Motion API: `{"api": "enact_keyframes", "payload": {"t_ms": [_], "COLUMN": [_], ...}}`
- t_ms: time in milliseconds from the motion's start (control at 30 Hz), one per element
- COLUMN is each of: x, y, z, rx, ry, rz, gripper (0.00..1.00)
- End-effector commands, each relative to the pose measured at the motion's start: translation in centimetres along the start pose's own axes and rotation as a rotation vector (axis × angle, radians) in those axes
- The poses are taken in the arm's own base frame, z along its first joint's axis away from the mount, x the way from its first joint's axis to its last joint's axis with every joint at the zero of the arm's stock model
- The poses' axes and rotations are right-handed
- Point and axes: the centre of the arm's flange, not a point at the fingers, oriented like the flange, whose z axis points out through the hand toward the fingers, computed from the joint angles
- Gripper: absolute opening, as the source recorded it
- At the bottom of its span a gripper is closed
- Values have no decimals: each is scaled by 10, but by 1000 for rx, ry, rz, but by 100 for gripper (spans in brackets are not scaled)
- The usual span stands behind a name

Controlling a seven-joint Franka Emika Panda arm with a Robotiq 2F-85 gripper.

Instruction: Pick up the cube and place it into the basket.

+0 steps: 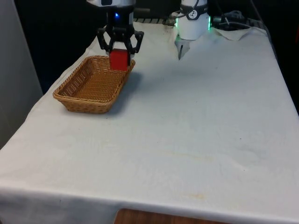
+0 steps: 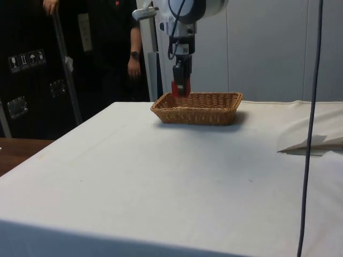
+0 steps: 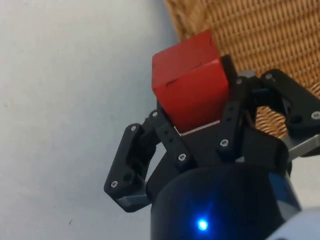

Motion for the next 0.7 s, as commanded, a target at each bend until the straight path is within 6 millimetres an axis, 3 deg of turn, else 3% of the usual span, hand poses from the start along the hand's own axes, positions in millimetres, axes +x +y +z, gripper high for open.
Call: {"api": "enact_keyframes", "payload": {"t_ms": [0,667], "x": [0,-6], "y": [5,69], "z": [3,32], "rx": [7,-24], "ry": [4,-17], "rz": [-2,-14], "gripper": [1,1]}}
